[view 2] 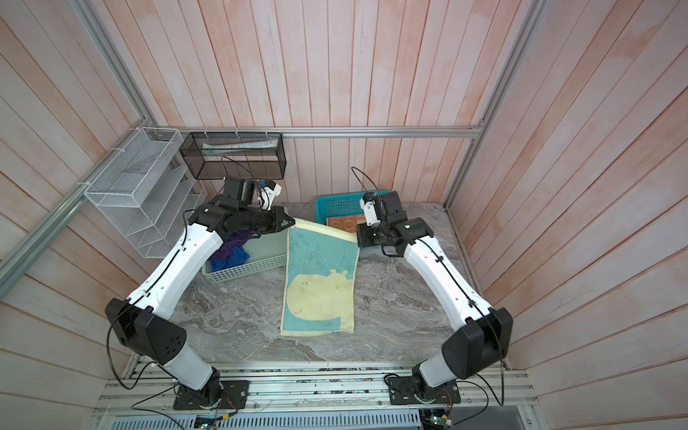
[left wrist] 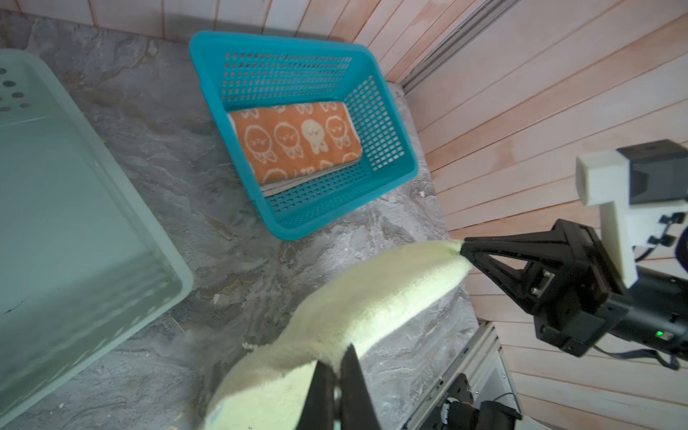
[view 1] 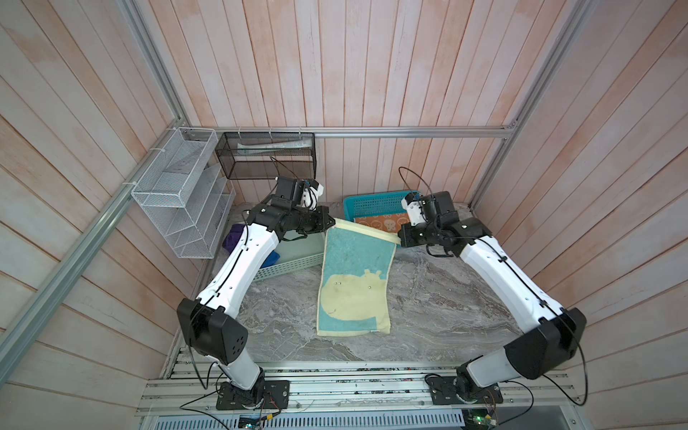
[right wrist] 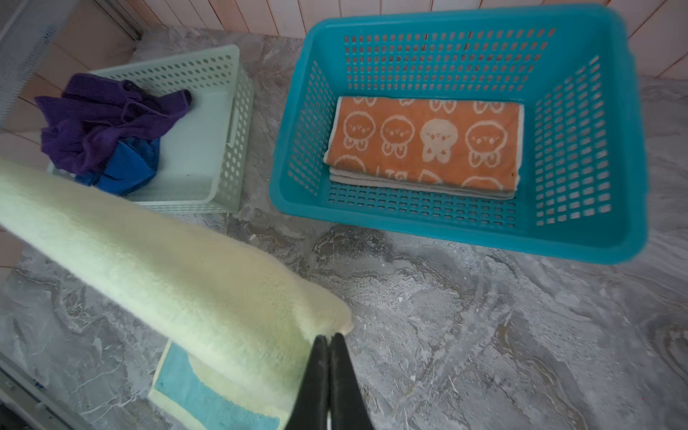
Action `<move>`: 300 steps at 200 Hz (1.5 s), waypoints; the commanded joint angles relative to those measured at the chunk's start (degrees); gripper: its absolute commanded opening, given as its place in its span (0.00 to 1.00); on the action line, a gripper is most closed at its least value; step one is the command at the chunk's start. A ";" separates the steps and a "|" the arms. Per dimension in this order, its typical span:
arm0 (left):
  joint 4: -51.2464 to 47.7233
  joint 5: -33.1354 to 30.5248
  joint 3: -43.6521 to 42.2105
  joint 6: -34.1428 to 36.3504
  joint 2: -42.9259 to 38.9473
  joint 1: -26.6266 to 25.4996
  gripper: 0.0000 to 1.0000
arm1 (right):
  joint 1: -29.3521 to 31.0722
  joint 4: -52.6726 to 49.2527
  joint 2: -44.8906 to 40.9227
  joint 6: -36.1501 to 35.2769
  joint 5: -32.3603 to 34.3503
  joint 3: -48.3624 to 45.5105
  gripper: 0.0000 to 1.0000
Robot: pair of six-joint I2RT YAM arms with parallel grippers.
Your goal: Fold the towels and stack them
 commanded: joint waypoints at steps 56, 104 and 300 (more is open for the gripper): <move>13.17 1.54 -13.76 0.50 -6.66 1.16 0.00 | -0.30 9.94 -6.84 -0.08 1.20 -6.95 0.00; 23.93 3.11 -34.46 -3.86 -14.75 0.09 0.00 | 0.69 16.12 -14.34 4.71 -5.99 -23.50 0.00; 43.40 -6.98 -77.27 -31.36 -23.66 -20.50 0.00 | 13.15 29.00 -9.03 16.06 -11.40 -54.73 0.00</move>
